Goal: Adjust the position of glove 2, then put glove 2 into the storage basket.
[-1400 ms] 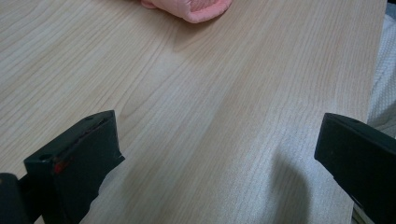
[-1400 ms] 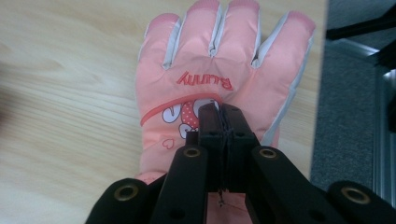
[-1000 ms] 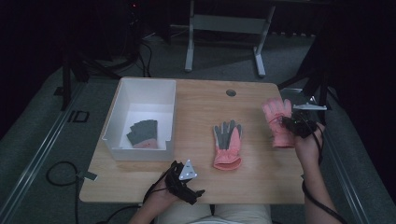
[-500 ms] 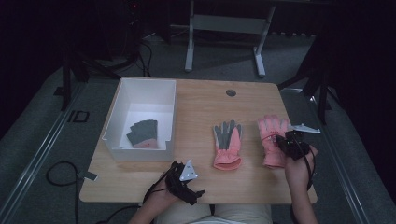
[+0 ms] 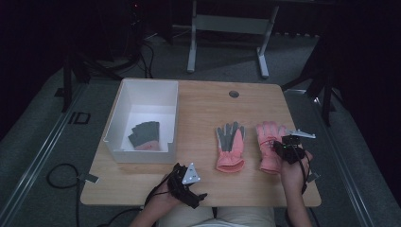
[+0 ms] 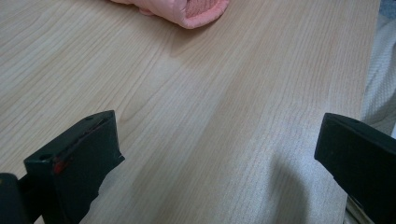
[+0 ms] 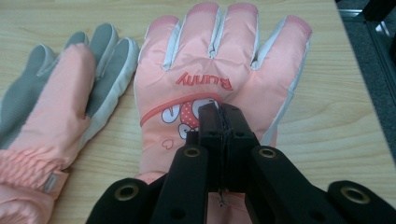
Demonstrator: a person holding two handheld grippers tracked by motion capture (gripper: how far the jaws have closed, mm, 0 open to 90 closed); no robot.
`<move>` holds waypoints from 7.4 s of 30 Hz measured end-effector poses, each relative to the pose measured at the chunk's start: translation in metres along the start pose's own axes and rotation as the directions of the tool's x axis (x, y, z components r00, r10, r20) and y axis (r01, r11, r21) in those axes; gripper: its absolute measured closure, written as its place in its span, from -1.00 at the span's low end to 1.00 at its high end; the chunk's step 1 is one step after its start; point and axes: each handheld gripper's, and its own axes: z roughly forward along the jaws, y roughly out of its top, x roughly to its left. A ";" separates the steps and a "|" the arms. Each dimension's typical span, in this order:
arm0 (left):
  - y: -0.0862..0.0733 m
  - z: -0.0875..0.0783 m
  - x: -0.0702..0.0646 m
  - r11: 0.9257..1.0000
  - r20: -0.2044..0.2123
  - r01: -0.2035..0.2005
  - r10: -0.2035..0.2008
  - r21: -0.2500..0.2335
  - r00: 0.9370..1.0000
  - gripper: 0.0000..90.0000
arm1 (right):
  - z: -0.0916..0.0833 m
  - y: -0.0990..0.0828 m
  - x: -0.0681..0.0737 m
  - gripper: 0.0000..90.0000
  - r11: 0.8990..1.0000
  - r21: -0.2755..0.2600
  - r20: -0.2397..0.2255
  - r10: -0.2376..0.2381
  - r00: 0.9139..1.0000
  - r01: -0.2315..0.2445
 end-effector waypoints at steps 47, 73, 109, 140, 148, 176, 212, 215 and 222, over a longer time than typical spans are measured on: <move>0.000 0.001 0.000 1.000 -0.003 -0.006 0.006 -0.001 1.000 -1.00 | 0.046 -0.007 -0.012 0.64 0.956 0.081 -0.094 -0.273 0.957 0.281; 0.001 0.001 0.001 1.000 -0.005 -0.013 0.013 -0.003 1.000 -1.00 | -0.038 0.043 0.018 0.95 0.975 -0.129 -0.011 -0.183 0.983 0.180; 0.000 -0.002 0.002 1.000 0.000 -0.004 0.004 -0.020 1.000 -1.00 | 0.001 0.027 0.140 0.95 0.984 -0.029 -0.079 -0.180 0.981 0.178; 0.005 -0.010 0.004 0.998 -0.040 0.016 -0.019 -0.064 0.999 -1.00 | 0.009 0.020 0.126 0.60 0.955 -0.020 -0.212 -0.293 0.932 0.295; 0.019 -0.013 0.008 0.994 -0.049 0.038 -0.043 -0.098 0.998 -1.00 | -0.019 0.034 0.102 0.31 0.939 -0.103 -0.215 -0.344 0.914 0.329; 0.124 0.012 0.054 0.984 0.077 0.079 -0.067 -0.157 0.995 -0.91 | -0.026 0.032 0.045 -0.45 0.951 -0.172 -0.491 -0.309 0.814 0.257; 0.104 0.085 0.106 0.921 0.069 0.379 -0.385 0.088 0.920 -0.41 | 0.058 0.021 0.067 0.32 0.933 0.115 -0.458 -0.256 0.852 0.342; 0.101 0.095 0.112 0.898 0.128 0.425 -0.438 0.116 0.890 -0.37 | 0.059 0.020 0.067 0.37 0.934 0.117 -0.459 -0.250 0.853 0.336; 0.102 0.096 0.109 0.938 0.192 0.334 -0.347 0.097 0.918 0.34 | 0.057 0.013 0.068 0.54 0.938 0.073 -0.451 -0.272 0.850 0.339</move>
